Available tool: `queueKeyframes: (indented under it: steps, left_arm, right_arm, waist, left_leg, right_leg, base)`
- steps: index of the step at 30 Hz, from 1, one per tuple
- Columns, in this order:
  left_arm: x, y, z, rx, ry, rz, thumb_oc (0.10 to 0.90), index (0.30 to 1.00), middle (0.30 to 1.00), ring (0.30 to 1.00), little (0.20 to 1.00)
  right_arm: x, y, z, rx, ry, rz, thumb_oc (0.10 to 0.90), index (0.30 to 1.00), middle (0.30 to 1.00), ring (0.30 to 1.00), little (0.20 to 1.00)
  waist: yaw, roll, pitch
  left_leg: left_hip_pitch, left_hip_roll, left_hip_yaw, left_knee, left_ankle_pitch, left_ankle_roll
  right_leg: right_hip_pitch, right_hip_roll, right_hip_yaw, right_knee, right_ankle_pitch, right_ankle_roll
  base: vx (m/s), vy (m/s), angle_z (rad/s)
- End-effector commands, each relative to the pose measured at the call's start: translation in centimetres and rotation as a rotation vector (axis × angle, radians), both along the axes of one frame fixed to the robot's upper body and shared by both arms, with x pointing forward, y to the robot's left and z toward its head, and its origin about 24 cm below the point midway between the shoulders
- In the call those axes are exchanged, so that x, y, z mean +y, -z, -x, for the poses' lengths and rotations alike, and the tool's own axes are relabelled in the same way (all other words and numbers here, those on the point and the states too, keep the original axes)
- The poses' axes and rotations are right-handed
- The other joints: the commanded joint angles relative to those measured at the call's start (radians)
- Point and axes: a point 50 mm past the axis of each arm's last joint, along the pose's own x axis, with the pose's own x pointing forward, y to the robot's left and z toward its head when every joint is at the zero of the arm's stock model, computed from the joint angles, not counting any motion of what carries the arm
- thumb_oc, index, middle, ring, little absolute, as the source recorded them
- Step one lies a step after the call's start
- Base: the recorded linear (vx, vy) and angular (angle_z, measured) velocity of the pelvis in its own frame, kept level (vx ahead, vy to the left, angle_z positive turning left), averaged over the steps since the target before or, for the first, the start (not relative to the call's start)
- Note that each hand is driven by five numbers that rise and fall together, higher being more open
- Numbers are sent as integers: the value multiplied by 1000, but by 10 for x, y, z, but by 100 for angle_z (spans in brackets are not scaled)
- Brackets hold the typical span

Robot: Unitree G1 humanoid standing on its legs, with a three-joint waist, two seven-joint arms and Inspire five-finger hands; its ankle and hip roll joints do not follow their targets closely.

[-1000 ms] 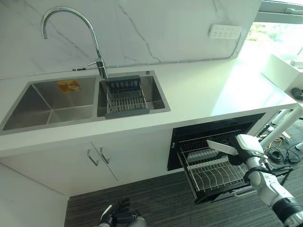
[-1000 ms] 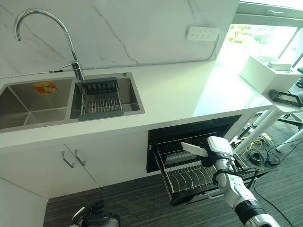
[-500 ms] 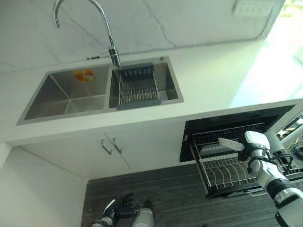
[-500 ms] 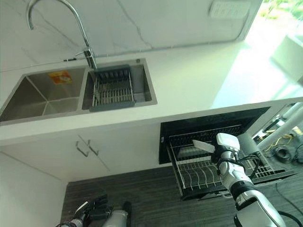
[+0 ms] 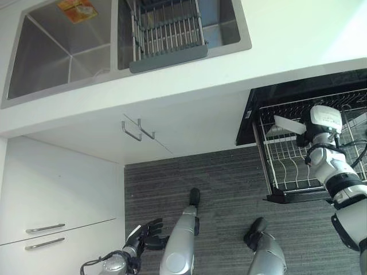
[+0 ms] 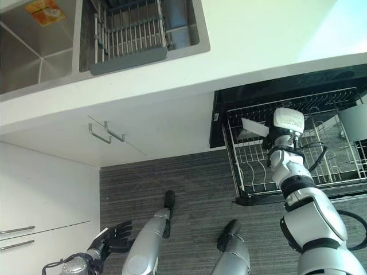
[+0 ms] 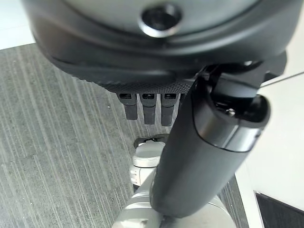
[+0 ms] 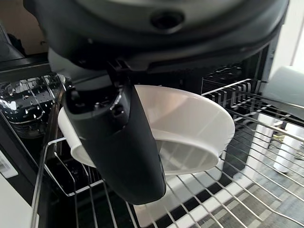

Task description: Place the dishes in the dishwasher.

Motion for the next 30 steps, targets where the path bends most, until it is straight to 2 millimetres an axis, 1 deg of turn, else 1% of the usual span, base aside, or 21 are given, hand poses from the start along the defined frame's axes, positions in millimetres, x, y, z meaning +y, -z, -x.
queueKeyframes:
  steps: [1, 2, 3, 5, 8, 9, 11, 15, 20, 22, 25, 27, 28, 30]
  left_arm:
    - [8, -9, -2, -57, 16, -18, 800, 900, 900, 900, 900]
    - [8, -9, -3, -61, 17, -17, 800, 900, 900, 900, 900]
    - [8, -10, -3, -65, 19, -16, 800, 900, 900, 900, 900]
    - [8, -12, -6, -73, 26, -17, 800, 900, 900, 900, 900]
    - [12, -14, -8, -76, 32, -26, 800, 900, 900, 900, 900]
    - [14, -15, -9, -77, 33, -32, 800, 900, 900, 900, 900]
    - [21, -20, -14, -81, 37, -57, 800, 900, 900, 900, 900]
    - [27, -24, -17, -84, 38, -76, 800, 900, 900, 900, 900]
    - [34, -27, -19, -65, 32, -103, 800, 900, 900, 900, 900]
    - [37, -24, -13, -41, 31, -119, 800, 900, 900, 900, 900]
    - [43, -24, -10, -18, 27, -136, 800, 900, 900, 900, 900]
    - [45, -23, -6, -5, 24, -143, 800, 900, 900, 900, 900]
    - [48, -21, 0, 11, 19, -151, 800, 900, 900, 900, 900]
    - [52, -20, 7, 30, 1, -156, 800, 900, 900, 900, 900]
  right_arm:
    - [-2, -33, -5, -105, -25, 64, 400, 300, 300, 300, 300]
    - [-2, -32, -5, -95, -24, 66, 563, 545, 545, 545, 545]
    - [0, -30, -5, -83, -34, 70, 800, 900, 900, 900, 900]
    - [4, -26, -7, -11, -64, 79, 800, 900, 900, 900, 900]
    - [3, -18, -7, 79, -74, 8, 800, 900, 900, 900, 900]
    - [3, -16, -7, 110, -79, -22, 800, 900, 900, 900, 900]
    - [2, -8, -5, 181, -97, -77, 800, 900, 900, 900, 900]
    - [0, -4, -3, 242, -103, -109, 800, 900, 900, 900, 900]
    - [-2, 7, 2, 359, -118, -180, 800, 900, 900, 900, 900]
    - [-2, 12, 5, 403, -126, -177, 800, 900, 900, 900, 900]
    - [-3, 14, 7, 417, -134, -202, 800, 900, 900, 900, 900]
    - [-3, 11, 8, 412, -142, -215, 800, 900, 900, 900, 900]
    - [-3, 6, 10, 398, -165, -266, 800, 900, 900, 900, 900]
    - [-2, 3, 15, 394, -204, -287, 800, 900, 900, 900, 900]
  waist:
    - [19, -31, -70]
    - [20, -33, -70]
    - [20, -33, -69]
    - [23, -38, -68]
    - [24, -52, -68]
    - [23, -59, -67]
    - [23, -84, -63]
    - [22, -99, -64]
    - [19, -118, -67]
    - [19, -130, -77]
    - [18, -147, -89]
    - [16, -156, -99]
    - [11, -169, -109]
    - [-1, -182, -122]
  left_leg:
    - [72, 31, 28, 134, -290, -15]
    - [70, 31, 28, 134, -290, -16]
    - [68, 31, 28, 134, -290, -16]
    - [67, 32, 28, 134, -291, -14]
    - [72, 40, 28, 134, -289, -17]
    - [75, 44, 29, 134, -288, -18]
    - [86, 54, 30, 134, -287, -20]
    - [94, 64, 34, 134, -287, -22]
    - [107, 76, 41, 134, -285, -25]
    - [120, 78, 46, 134, -287, -25]
    - [141, 87, 52, 134, -288, -27]
    - [153, 93, 55, 134, -290, -29]
    - [168, 99, 61, 134, -292, -29]
    - [182, 106, 67, 134, -294, -31]
  right_leg:
    - [4, -2, 83, -122, 6, 65]
    - [2, -2, 83, -122, 6, 65]
    - [0, -2, 82, -122, 6, 65]
    - [0, -1, 82, -122, 6, 65]
    - [4, 5, 82, -122, 5, 64]
    - [6, 9, 83, -122, 5, 63]
    - [18, 19, 84, -122, 3, 62]
    - [27, 24, 81, -122, 1, 61]
    - [43, 30, 81, -122, -2, 61]
    - [61, 32, 79, -122, -5, 63]
    - [84, 35, 76, -122, -8, 65]
    - [97, 37, 76, -122, -10, 67]
    - [114, 41, 77, -122, -12, 69]
    - [127, 45, 81, -122, -14, 72]
  base:
    - [-42, 6, 1]
    - [0, 0, 0]
    - [0, 0, 0]
    - [0, 0, 0]
    - [0, 0, 0]
    - [-24, -53, -2]
    - [-16, -77, -8]
    - [-8, -43, -6]
    - [-11, -22, -6]
    - [34, -38, -1]
    - [42, -40, -5]
    - [64, -39, -11]
    - [81, -43, -13]
    - [75, -31, -12]
